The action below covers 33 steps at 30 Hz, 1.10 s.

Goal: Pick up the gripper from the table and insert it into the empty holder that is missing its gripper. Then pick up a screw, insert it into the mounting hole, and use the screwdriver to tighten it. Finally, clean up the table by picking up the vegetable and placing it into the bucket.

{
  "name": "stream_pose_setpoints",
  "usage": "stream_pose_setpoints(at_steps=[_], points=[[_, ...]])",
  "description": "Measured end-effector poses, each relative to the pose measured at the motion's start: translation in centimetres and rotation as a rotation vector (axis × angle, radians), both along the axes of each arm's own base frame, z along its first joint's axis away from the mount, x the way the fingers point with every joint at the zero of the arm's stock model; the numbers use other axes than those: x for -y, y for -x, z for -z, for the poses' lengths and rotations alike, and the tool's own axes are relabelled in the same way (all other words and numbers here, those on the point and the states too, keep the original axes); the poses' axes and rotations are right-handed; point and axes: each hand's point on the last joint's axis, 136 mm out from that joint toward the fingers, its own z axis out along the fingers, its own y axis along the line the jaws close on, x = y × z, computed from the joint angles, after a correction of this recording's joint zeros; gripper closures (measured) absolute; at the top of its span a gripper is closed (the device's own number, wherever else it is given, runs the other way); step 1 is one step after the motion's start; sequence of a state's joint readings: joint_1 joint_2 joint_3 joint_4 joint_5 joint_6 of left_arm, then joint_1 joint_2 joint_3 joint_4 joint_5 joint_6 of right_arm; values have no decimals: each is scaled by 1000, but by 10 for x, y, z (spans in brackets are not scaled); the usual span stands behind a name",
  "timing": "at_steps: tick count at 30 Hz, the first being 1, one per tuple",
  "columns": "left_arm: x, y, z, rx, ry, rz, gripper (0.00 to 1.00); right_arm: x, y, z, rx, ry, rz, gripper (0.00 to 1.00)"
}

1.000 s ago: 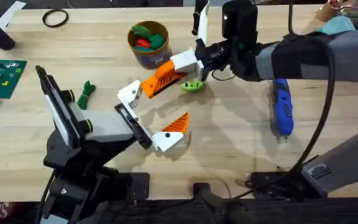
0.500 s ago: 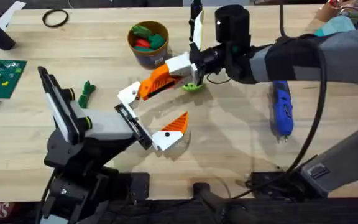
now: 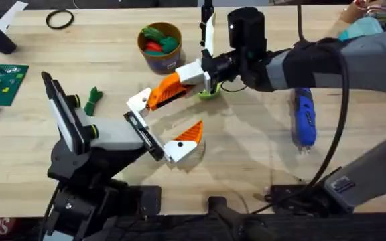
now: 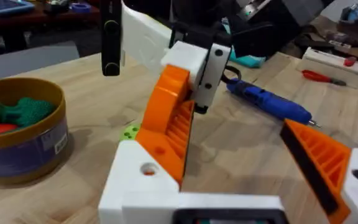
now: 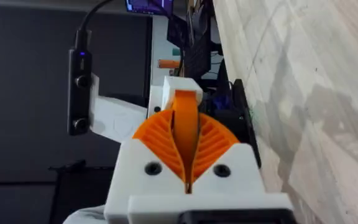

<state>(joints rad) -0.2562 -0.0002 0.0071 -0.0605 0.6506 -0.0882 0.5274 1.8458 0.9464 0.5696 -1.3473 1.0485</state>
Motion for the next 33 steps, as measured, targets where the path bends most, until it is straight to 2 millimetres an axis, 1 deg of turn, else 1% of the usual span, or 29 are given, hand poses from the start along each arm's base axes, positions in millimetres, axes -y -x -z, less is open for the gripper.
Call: stream_pose_setpoints(at_steps=[6, 20, 27, 33], points=[[-1, -1, 0, -5, 3, -6, 14, -1, 0, 1, 24, -3, 3, 987], [-9, -10, 0, -10, 6, -76, 14, -13, 1, 1, 57, 3, 18, 987], [-9, -10, 0, -10, 6, -74, 14, -12, 3, 0, 73, -9, 3, 987], [-5, -5, 0, -2, 0, -36, 14, -4, 8, -1, 83, -42, -50, 987]])
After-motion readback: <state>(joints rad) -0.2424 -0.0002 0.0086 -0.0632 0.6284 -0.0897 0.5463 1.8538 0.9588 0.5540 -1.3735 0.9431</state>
